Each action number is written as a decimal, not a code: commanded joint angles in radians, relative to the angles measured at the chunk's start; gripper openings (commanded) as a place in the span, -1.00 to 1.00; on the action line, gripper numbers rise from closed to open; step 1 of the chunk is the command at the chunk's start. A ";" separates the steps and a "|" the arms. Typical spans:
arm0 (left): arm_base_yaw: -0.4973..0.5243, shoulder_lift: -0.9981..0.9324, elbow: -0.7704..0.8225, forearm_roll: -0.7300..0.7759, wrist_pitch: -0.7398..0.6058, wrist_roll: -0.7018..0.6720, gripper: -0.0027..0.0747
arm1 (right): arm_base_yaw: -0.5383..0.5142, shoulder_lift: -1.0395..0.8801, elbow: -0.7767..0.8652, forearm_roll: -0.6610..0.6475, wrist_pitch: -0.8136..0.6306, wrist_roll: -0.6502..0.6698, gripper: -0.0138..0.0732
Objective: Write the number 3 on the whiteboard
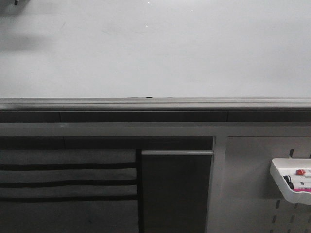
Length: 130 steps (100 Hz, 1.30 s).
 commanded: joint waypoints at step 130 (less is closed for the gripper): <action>-0.522 -0.440 0.075 -0.344 0.955 0.594 -0.98 | 0.472 0.531 -0.472 0.579 0.640 -0.836 0.44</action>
